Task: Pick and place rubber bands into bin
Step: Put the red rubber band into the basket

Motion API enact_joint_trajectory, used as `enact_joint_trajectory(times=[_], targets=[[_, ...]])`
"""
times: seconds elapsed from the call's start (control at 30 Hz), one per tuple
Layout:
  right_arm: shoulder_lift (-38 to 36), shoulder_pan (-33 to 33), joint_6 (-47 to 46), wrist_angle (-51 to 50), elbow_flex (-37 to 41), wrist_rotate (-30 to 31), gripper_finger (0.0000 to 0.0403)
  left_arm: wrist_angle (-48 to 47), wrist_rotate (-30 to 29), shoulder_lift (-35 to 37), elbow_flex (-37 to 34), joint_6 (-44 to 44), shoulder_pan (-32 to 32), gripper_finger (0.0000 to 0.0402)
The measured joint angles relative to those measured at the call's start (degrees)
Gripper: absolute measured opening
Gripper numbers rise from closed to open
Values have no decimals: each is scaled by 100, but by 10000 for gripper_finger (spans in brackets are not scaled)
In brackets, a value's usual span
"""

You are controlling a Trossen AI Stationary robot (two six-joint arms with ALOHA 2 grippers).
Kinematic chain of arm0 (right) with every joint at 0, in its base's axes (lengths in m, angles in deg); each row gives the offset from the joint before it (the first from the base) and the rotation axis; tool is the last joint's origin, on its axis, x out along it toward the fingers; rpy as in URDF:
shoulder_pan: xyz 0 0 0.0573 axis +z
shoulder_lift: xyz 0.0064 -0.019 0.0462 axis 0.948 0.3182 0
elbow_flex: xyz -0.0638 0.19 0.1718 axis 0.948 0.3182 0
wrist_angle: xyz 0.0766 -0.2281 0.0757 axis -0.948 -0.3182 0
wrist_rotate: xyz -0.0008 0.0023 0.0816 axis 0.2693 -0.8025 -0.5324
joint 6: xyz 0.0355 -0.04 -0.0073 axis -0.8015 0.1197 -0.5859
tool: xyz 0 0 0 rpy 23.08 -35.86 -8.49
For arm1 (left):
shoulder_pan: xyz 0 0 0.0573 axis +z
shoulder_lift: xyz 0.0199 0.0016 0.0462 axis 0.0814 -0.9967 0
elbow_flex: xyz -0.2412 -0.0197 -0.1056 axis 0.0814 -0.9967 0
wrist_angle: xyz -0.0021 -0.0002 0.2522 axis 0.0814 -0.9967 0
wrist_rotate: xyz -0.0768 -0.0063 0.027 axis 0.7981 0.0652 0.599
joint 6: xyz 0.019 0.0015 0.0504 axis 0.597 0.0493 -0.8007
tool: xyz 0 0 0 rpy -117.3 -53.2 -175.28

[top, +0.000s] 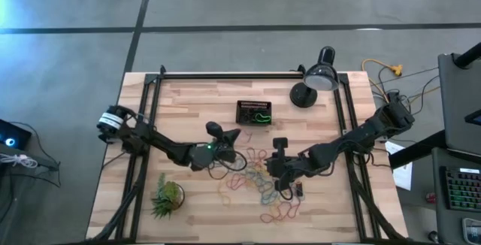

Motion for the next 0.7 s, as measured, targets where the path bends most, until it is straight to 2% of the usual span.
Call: enact_joint_trajectory(times=[0.3,0.7], targets=[[-2,-60,25,21,10,4,54,15,453,316,196,-392,151,0],[-2,-75,1,20,23,2,54,-44,1614,310,582,-328,1288,0]])
